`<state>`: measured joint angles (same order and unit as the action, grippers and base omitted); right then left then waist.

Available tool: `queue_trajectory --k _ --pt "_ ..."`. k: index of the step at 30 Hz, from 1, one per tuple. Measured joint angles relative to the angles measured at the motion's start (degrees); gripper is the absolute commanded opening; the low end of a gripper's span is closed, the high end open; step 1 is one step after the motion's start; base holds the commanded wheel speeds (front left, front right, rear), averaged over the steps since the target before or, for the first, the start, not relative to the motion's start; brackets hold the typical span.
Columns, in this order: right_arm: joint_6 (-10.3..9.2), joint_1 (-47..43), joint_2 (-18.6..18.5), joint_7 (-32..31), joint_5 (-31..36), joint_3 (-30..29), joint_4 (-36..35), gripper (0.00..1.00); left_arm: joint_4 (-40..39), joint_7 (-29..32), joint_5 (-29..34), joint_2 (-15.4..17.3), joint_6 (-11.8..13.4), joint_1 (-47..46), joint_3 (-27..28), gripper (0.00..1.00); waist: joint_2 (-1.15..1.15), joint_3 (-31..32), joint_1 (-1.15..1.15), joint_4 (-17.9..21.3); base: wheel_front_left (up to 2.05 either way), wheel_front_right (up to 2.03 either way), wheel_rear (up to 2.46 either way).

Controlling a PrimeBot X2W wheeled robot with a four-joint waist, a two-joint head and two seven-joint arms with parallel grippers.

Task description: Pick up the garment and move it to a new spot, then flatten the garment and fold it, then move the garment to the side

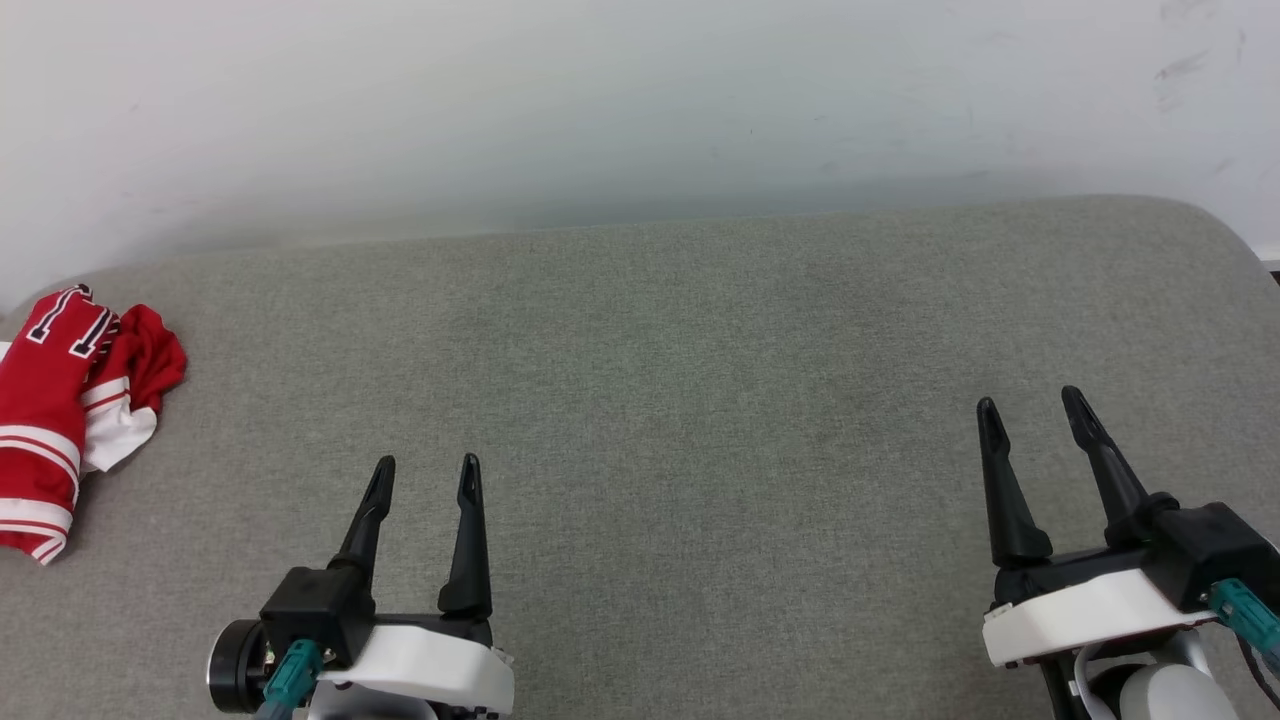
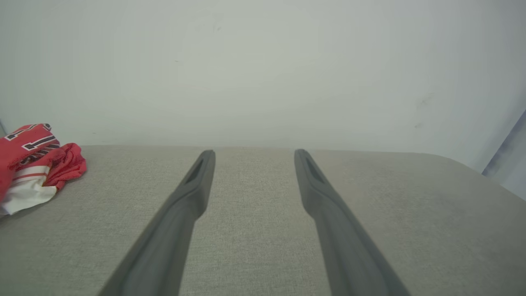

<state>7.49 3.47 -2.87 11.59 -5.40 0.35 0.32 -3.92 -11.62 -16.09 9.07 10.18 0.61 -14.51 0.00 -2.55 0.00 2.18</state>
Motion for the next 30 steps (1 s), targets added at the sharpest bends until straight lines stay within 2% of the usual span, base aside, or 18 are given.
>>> queue_trajectory --k 4,11,17,23,30 --pt "0.0 0.0 0.0 0.5 -3.1 -0.1 0.3 1.0 -1.4 -0.5 -1.1 -2.2 -2.5 0.1 2.8 1.0 0.0 -0.1 0.0 0.0 0.0 0.0 0.0" --pt "0.0 -0.1 0.0 1.3 -7.0 0.1 2.0 1.0 -0.9 -1.2 0.2 -4.9 -9.4 1.6 8.7 1.0 0.0 -0.1 0.0 0.3 0.0 0.0 0.0" --pt "0.0 -0.1 0.0 2.0 -7.1 -0.4 3.9 1.0 1.3 -1.8 4.0 -5.9 -12.6 2.6 10.8 1.0 0.0 -0.2 0.0 0.6 0.0 0.0 0.0" --pt "0.0 -0.2 0.0 2.6 -5.7 -0.3 5.5 1.0 3.4 -2.5 6.8 -6.1 -13.7 2.7 10.7 1.0 0.0 -0.1 0.0 0.7 0.0 0.0 0.0" --pt "0.0 -0.1 0.0 3.3 -3.9 0.3 6.2 1.0 3.6 -3.2 7.3 -6.1 -14.0 2.7 10.5 1.0 0.0 0.1 0.0 0.9 0.0 0.0 0.0"
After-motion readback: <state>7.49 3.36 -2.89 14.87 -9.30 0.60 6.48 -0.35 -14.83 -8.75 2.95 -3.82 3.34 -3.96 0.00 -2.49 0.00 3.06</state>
